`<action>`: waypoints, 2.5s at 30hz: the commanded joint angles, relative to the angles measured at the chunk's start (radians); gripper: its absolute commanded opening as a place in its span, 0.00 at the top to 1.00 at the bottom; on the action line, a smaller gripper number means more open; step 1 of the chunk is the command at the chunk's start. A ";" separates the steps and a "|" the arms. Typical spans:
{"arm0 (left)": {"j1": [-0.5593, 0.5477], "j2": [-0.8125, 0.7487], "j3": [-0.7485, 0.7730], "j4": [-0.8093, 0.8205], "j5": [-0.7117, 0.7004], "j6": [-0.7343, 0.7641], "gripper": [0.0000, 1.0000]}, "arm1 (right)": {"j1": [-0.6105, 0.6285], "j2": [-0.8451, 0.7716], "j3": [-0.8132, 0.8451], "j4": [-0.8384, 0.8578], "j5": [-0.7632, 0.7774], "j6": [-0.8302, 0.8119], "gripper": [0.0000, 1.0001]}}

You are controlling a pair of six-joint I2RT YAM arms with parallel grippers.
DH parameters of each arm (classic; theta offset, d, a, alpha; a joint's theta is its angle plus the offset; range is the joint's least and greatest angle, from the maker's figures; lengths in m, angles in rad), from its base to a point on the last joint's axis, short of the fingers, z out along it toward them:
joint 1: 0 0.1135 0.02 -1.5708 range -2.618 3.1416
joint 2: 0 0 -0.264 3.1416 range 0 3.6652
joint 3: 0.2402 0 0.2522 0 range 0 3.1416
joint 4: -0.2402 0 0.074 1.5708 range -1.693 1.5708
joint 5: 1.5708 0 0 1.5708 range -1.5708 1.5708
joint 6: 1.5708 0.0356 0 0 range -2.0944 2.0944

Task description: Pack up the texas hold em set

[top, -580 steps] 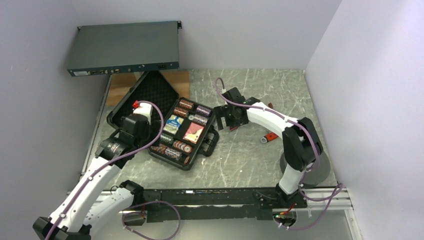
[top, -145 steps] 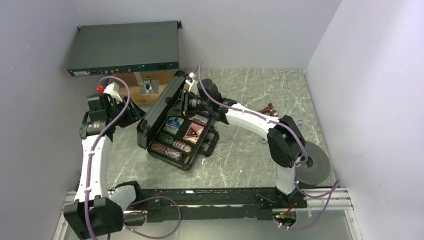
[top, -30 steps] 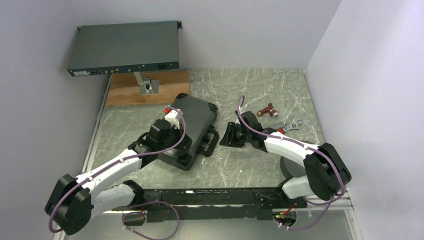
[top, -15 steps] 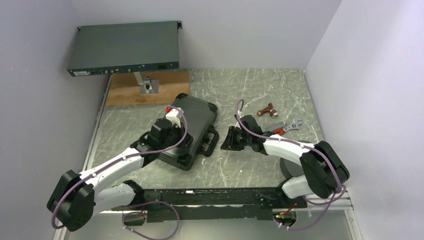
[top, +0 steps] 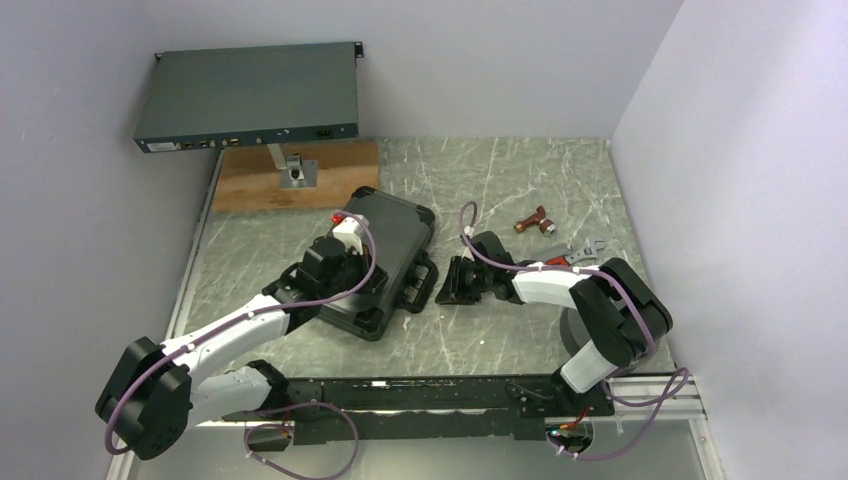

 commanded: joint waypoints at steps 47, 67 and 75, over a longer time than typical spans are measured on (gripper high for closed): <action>-0.058 0.038 -0.059 -0.185 -0.007 -0.038 1.00 | -0.007 0.058 0.141 0.023 -0.013 0.046 0.85; -0.075 0.055 -0.062 -0.183 -0.021 -0.043 1.00 | 0.004 0.068 0.201 0.017 -0.053 0.057 0.85; -0.078 0.066 -0.057 -0.182 -0.021 -0.043 1.00 | 0.011 0.078 0.220 0.015 -0.057 0.058 0.85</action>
